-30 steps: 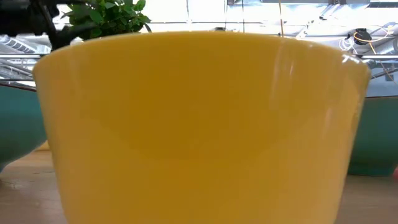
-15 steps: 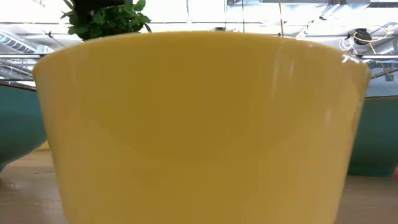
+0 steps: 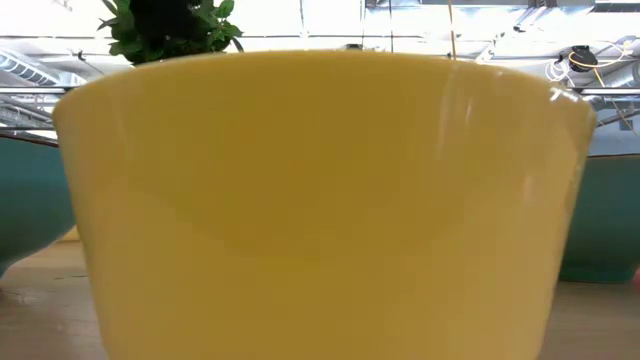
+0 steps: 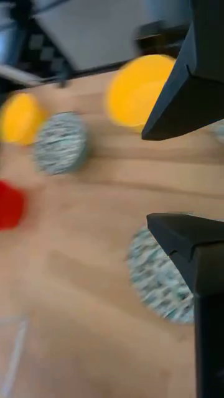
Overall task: Pick & Place Mini bowls
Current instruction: Put the white patterned bowl on the shelf
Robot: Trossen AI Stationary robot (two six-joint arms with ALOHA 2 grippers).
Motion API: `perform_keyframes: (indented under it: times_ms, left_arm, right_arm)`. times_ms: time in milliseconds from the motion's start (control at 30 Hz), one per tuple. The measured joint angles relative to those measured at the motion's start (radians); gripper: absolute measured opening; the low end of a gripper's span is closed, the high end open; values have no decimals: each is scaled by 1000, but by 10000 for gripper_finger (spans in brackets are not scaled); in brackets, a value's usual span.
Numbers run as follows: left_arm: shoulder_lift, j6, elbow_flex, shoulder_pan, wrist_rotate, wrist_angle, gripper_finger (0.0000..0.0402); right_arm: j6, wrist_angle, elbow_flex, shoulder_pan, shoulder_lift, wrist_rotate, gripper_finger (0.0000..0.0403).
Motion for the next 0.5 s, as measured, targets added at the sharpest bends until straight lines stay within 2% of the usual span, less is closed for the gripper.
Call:
perform_keyframes:
  times_ms: [100,267,500]
  left_arm:
    - [67,-5,22,-2,59,-103,207]
    - [184,65,32,-6,62,-228,207]
    - [302,373,33,-6,17,-215,207]
  right_arm:
    - [-1,-26,0,0,-6,0,171]
    - [-1,-73,0,0,-8,0,171]
    - [-23,-92,0,0,-8,0,171]
